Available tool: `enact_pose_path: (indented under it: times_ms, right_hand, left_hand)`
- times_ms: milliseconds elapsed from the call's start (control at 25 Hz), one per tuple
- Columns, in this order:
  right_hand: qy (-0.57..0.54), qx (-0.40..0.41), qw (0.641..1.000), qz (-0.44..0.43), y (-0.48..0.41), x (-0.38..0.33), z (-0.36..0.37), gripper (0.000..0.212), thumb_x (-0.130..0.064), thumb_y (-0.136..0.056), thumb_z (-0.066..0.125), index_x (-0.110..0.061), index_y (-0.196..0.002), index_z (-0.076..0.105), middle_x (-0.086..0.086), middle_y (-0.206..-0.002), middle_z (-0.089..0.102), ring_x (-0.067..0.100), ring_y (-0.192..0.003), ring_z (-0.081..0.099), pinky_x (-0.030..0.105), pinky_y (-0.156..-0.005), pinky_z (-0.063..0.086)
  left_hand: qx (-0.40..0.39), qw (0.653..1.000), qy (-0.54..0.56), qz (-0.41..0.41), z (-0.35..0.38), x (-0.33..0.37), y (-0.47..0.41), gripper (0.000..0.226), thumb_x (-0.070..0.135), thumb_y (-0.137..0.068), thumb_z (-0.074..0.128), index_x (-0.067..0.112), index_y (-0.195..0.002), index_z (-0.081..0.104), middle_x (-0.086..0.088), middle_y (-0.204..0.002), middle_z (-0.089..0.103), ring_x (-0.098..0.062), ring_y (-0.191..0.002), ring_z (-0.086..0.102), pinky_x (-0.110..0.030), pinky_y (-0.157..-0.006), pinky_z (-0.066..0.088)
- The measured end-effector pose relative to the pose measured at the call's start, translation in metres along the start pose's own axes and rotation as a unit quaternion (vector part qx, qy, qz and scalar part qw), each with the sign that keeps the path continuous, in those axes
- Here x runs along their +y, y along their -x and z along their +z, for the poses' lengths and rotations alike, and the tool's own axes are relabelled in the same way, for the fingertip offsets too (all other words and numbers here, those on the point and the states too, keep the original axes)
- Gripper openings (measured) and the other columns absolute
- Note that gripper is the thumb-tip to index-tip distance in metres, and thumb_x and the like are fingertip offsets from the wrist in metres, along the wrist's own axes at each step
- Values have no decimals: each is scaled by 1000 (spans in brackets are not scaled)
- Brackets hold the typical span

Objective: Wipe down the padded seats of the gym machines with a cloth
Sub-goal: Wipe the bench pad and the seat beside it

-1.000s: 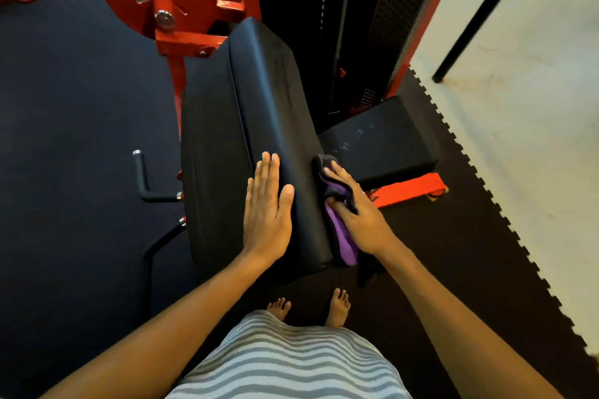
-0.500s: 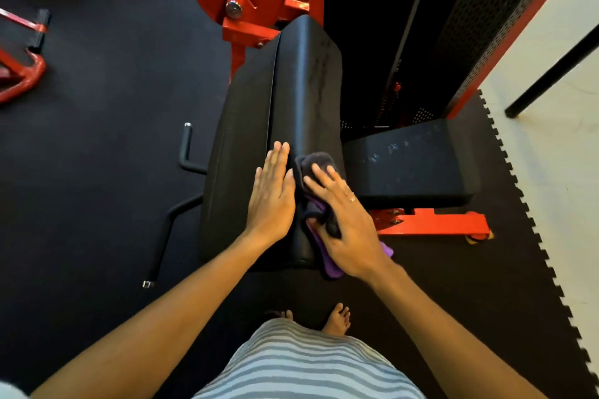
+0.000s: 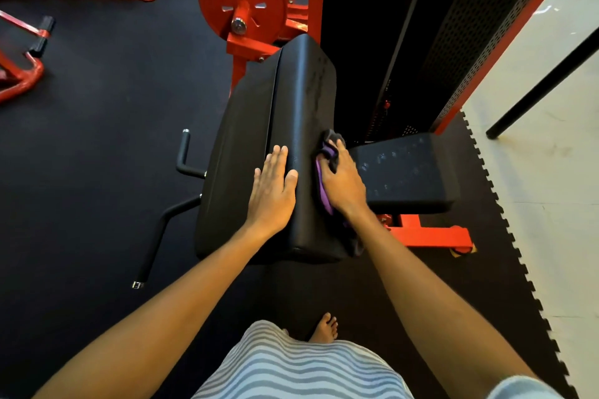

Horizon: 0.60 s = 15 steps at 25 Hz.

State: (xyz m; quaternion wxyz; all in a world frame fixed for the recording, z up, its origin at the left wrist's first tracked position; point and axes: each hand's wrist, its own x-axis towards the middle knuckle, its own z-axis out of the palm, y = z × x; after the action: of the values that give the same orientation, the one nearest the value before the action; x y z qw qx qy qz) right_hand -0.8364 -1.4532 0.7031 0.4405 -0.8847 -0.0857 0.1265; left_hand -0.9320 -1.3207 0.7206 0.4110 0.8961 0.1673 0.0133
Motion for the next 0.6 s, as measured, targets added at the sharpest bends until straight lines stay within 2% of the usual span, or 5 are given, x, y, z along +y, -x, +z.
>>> enact_pose_path:
  times_ms: [120, 240, 320, 480, 600]
  right_hand:
    - [1, 11, 1000, -2, 60, 11, 4, 57, -54, -103, 45, -41, -157, 31, -18, -166, 23, 9, -154, 19, 41, -121, 27]
    - [35, 25, 993, -109, 97, -4, 14, 58, -42, -102, 50, -35, -157, 34, -16, -166, 25, 3, -155, 9, 31, -123, 18]
    - [40, 14, 990, -133, 80, -15, 13, 58, -34, -102, 53, -33, -157, 36, -18, -166, 24, 2, -155, 8, 30, -123, 18]
    - [19, 5, 999, -29, 8, -28, 2, 57, -43, -103, 48, -37, -158, 31, -17, -166, 25, 9, -153, 22, 38, -118, 28]
    - [4, 6, 998, 55, -19, -18, -1, 58, -57, -99, 43, -35, -153, 39, -7, -159, 42, 24, -143, 43, 44, -112, 35]
  left_hand:
    - [12, 1000, -7, -5, 7, 5, 7, 58, 35, -110, 25, 21, -162, 3, 7, -169, -3, -2, -153, -8, -28, -123, -11]
    - [12, 1000, 2, -6, 6, 3, 5, 56, 35, -111, 22, 22, -162, 3, 7, -170, -3, -2, -153, -9, -29, -124, -11]
    - [9, 1000, 7, 0, 7, 2, 6, 55, 37, -111, 19, 23, -162, 3, 8, -169, -4, -1, -152, -10, -32, -126, -9]
    - [15, 1000, -12, 4, 7, 1, 6, 58, 42, -110, 21, 24, -162, 2, 9, -169, -5, -1, -153, -10, -31, -126, -9]
    - [10, 1000, -17, 1, 9, 3, 5, 60, 41, -110, 24, 23, -162, 2, 8, -170, -4, -3, -153, -10, -30, -125, -10]
